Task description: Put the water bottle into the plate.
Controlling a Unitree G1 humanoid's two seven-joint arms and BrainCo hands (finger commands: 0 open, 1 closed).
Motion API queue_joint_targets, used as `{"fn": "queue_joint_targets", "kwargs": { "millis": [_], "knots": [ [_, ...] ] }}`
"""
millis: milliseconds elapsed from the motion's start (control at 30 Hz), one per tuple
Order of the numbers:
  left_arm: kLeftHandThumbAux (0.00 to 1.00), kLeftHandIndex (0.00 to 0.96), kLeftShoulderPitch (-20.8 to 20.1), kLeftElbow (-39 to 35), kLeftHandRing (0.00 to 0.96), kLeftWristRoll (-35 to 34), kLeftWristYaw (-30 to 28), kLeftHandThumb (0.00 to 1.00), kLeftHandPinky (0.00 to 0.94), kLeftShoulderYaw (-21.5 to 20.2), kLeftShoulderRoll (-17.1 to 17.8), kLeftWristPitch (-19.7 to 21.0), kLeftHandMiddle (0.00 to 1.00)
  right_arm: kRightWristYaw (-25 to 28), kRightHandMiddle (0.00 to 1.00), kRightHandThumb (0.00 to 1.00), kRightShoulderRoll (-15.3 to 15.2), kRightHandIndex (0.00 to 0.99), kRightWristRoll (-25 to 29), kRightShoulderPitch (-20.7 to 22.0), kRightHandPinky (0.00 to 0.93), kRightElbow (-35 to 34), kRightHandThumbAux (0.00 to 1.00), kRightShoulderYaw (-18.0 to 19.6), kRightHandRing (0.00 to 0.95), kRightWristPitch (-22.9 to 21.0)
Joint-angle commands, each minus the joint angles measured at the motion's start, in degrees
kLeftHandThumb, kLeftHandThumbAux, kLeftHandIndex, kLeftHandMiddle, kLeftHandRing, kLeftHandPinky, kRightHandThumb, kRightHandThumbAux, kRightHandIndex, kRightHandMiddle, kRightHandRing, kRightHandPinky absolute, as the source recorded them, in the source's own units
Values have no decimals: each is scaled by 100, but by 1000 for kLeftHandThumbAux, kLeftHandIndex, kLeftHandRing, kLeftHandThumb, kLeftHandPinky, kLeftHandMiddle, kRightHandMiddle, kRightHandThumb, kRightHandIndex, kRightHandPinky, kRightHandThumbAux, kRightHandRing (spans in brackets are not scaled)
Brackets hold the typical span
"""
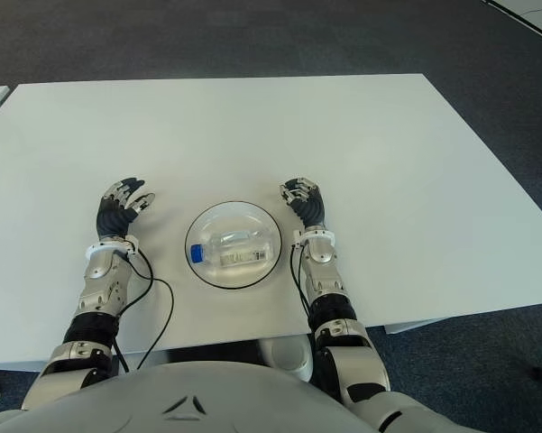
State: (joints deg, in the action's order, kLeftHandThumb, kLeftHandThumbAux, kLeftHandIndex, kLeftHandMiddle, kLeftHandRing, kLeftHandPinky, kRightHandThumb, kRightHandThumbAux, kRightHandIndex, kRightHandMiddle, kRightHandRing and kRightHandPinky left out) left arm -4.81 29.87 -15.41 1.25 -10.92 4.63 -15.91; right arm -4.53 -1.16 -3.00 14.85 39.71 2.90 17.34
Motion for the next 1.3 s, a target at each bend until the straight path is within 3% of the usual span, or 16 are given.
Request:
{"fn": "queue_joint_targets", "kwargs": {
  "millis": [33,267,367,467,533,1300],
  "knots": [
    [998,360,228,132,355,-9,-126,132,383,-70,-135,148,370,1,521,702,17,429,0,-286,516,262,730,-20,523,-419],
    [995,412,288,197,384,11,-238,108,397,-111,-213,57,402,-7,520,703,15,429,8,-291,510,273,730,-18,521,-409],
    [812,420,330,201,392,20,-275,504,401,-115,-257,38,412,-21,521,703,18,429,10,-293,517,270,730,-13,523,-424],
    [750,425,365,217,405,50,-315,637,412,-108,-290,16,429,-25,520,704,20,429,13,-290,516,271,730,-10,523,-440],
    [735,428,394,250,413,159,-296,668,418,-65,-286,-13,440,-24,521,704,22,429,16,-292,516,268,730,-11,523,-424],
    [721,431,374,582,470,517,-290,700,476,-51,-336,-169,476,32,522,704,14,430,13,-369,530,153,730,-54,529,-357]
  ]
}}
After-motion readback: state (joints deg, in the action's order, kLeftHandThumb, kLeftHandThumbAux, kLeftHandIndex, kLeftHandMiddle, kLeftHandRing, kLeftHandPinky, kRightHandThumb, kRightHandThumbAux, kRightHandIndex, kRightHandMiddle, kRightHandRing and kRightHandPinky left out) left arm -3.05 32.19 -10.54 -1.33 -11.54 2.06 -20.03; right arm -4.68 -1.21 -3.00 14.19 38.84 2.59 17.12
